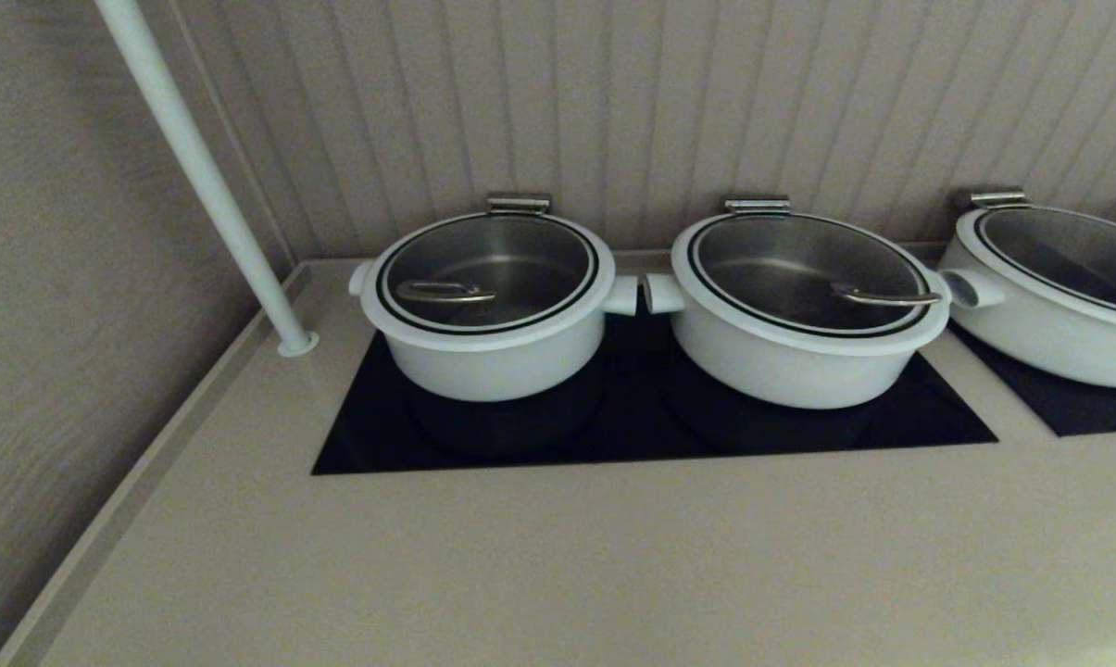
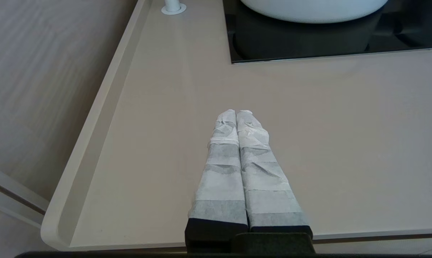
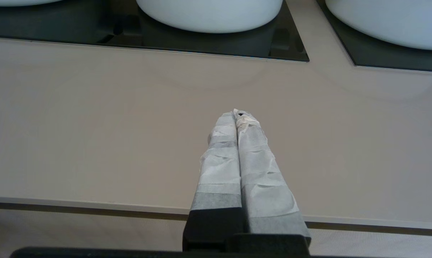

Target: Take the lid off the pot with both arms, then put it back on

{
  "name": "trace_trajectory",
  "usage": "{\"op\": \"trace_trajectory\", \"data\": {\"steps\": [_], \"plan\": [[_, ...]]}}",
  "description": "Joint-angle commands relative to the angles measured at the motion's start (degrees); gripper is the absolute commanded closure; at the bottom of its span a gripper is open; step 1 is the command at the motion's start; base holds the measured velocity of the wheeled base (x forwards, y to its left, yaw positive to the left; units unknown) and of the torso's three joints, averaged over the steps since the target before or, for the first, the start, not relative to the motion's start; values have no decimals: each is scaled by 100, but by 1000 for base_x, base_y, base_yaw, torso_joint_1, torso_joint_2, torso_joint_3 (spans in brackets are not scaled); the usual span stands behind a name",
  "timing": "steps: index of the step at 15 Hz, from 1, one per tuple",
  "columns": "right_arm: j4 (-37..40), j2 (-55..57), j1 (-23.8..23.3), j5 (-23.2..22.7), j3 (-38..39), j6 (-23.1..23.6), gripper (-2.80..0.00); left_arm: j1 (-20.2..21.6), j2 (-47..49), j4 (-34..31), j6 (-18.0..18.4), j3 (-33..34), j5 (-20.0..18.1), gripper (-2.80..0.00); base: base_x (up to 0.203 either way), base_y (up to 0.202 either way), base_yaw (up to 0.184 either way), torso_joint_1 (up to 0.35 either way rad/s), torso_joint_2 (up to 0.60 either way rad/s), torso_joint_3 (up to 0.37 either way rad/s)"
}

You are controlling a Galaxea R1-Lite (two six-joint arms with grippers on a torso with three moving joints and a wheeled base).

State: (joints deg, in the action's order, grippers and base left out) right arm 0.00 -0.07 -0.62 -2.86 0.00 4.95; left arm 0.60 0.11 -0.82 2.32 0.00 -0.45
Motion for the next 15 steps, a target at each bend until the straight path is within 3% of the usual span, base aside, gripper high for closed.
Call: {"op": "trace_trajectory", "data": {"steps": [1, 15], "plan": [[0, 7, 1, -4, 0, -3, 0, 2, -2, -5, 26, 0, 1, 0, 0, 0, 0, 0, 0, 0], [0, 7, 1, -4, 0, 6, 0, 2, -2, 3, -38, 0, 36, 0, 0, 0, 0, 0, 0, 0]]}}
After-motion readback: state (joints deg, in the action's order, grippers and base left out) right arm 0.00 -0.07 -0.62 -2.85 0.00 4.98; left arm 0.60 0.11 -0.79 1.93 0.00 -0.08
